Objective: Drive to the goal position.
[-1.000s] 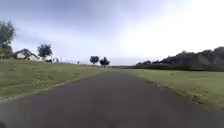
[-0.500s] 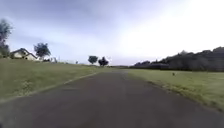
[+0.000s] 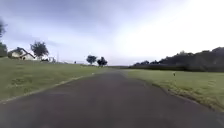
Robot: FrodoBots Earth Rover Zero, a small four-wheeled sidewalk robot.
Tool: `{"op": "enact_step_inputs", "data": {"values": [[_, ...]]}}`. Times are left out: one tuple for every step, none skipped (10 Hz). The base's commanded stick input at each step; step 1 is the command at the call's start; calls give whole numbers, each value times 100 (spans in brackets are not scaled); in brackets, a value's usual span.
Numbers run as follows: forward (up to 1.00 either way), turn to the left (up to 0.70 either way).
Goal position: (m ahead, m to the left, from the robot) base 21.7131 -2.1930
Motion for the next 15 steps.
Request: {"op": "enact_step_inputs", "data": {"values": [[100,0],[100,0],[100,0],[100,0],[100,0],[100,0],[100,0],[100,0],[100,0],[100,0],[100,0],[100,0],[100,0],[100,0],[100,0]]}}
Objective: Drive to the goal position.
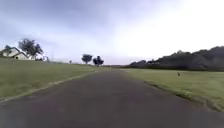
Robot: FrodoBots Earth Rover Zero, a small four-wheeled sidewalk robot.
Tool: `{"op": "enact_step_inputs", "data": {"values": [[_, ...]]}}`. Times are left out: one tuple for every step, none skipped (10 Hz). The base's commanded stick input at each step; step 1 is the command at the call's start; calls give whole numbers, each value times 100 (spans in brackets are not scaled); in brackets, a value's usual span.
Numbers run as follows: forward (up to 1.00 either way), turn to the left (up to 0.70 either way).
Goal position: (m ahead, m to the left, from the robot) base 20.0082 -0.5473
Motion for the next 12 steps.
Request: {"op": "enact_step_inputs", "data": {"values": [[100,0],[100,0],[100,0],[100,0],[100,0],[100,0],[100,0],[100,0],[100,0],[100,0],[100,0],[100,0]]}}
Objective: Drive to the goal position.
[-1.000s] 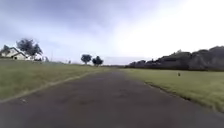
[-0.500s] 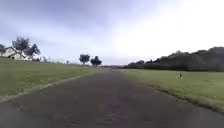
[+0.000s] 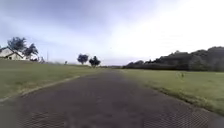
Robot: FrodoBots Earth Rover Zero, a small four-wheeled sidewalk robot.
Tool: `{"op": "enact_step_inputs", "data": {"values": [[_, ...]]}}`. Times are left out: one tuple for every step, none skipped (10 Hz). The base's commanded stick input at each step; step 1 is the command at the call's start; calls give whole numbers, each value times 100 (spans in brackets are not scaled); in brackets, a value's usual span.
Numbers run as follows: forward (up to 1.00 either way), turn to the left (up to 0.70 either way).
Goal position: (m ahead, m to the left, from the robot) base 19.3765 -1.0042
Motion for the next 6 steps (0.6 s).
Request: {"op": "enact_step_inputs", "data": {"values": [[100,4],[100,25],[100,27],[100,0],[100,0],[100,0]]}}
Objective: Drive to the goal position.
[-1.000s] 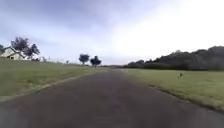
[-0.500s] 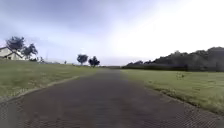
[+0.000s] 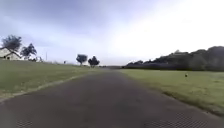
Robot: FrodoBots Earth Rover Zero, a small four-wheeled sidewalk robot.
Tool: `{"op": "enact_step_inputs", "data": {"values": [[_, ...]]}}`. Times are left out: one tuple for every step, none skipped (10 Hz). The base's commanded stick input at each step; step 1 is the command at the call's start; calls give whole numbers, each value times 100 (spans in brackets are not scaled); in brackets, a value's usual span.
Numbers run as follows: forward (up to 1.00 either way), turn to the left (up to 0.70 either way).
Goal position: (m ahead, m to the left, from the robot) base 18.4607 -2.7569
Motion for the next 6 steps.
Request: {"op": "enact_step_inputs", "data": {"values": [[100,0],[100,0],[100,0],[100,0],[100,0],[100,0]]}}
